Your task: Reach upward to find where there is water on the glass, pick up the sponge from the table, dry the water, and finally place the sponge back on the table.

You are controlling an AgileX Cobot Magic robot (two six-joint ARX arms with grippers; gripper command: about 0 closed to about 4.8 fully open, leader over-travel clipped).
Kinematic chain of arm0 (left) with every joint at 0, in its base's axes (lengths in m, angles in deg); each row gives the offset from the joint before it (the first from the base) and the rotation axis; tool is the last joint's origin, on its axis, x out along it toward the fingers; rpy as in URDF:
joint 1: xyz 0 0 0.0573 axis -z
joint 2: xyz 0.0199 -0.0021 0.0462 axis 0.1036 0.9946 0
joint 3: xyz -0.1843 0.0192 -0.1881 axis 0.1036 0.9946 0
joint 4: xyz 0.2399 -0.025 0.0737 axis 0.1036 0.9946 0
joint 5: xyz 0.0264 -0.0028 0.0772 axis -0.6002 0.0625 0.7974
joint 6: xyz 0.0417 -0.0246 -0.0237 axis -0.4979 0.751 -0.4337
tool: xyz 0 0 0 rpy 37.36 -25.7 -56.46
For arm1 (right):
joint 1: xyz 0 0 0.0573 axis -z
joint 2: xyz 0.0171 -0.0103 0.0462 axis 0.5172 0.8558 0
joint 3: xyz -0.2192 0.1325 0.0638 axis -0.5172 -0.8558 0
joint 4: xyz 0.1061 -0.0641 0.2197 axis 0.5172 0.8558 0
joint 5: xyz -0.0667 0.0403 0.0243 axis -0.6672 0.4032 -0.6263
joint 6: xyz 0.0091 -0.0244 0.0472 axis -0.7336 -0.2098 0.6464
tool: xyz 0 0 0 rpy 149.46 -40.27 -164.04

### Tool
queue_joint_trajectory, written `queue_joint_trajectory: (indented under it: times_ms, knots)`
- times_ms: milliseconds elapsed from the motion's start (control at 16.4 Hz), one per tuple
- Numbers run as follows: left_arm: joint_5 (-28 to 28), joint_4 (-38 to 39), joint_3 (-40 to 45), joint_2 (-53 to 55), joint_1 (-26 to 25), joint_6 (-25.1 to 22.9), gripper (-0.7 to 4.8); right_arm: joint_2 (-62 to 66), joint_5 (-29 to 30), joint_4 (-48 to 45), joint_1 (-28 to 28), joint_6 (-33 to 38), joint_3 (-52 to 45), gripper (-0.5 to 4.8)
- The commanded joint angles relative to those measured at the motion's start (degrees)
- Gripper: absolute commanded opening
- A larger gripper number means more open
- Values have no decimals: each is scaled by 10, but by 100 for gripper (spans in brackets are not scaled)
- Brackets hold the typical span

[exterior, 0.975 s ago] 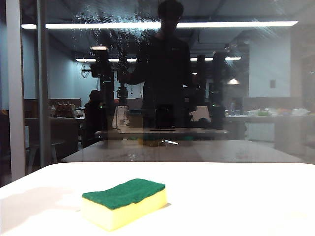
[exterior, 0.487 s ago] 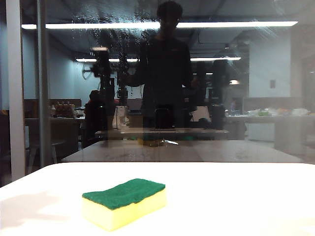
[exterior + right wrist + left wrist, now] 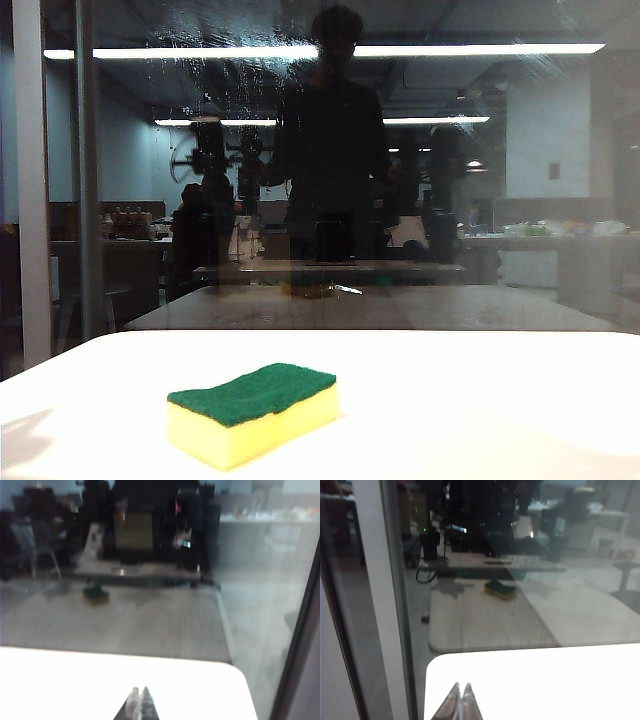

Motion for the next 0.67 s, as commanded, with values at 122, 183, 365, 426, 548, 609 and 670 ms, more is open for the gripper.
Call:
queue_joint_trajectory:
  times_ms: [122, 183, 365, 426, 548, 609, 670]
  knots:
    - [-68, -9, 38, -29, 0, -4, -6, -9, 16, 13, 0, -1, -3, -2]
    - [-84, -17, 46, -30, 0, -7, -6, -10, 34, 7, -2, -1, -8, -2]
    - [-99, -27, 61, -30, 0, -14, -6, -10, 57, 4, -2, -1, -31, -2]
    - [-99, -39, 68, -30, 0, -16, -6, -10, 58, -4, -3, -1, -42, -2]
    - [-99, -55, 82, -30, 0, -16, -6, -10, 58, -11, -3, -1, -61, -2]
    - [-99, -71, 95, -30, 0, -16, -6, -10, 58, -19, -3, -1, -70, -2]
    - [-97, -83, 104, -30, 0, -16, -6, -10, 58, -29, -3, -1, -81, -2]
